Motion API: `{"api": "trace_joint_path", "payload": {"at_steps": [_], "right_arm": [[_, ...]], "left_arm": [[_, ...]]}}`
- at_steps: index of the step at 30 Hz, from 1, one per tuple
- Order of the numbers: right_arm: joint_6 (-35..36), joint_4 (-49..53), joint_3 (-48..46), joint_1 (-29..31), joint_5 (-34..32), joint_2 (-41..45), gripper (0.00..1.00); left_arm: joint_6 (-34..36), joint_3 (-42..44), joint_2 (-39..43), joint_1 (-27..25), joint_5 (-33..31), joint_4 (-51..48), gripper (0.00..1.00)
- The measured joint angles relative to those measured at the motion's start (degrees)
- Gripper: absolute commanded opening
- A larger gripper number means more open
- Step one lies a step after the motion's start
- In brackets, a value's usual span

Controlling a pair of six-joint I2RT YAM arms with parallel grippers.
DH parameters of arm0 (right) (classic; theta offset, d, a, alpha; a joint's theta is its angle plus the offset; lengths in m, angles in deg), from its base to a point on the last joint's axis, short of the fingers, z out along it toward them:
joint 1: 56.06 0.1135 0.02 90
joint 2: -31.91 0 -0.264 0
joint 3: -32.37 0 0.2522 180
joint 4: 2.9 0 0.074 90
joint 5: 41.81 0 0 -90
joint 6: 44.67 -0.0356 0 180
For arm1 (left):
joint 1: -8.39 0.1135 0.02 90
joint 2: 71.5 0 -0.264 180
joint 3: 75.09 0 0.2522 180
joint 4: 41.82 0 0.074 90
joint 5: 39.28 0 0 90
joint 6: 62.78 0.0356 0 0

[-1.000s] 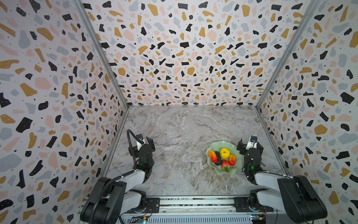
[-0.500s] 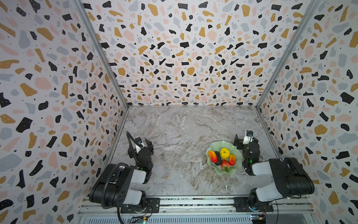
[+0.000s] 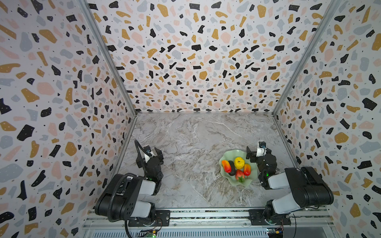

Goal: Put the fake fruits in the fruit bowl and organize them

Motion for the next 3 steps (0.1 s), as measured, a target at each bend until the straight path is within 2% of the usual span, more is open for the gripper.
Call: {"api": "trace_joint_path", "payload": {"at_steps": [3], "right_arm": [[0.0,0.0,0.6,-0.5,0.7,0.0,0.99]], "left_arm": [[0.0,0.0,0.0,0.0,0.0,0.0,1.00]]}}
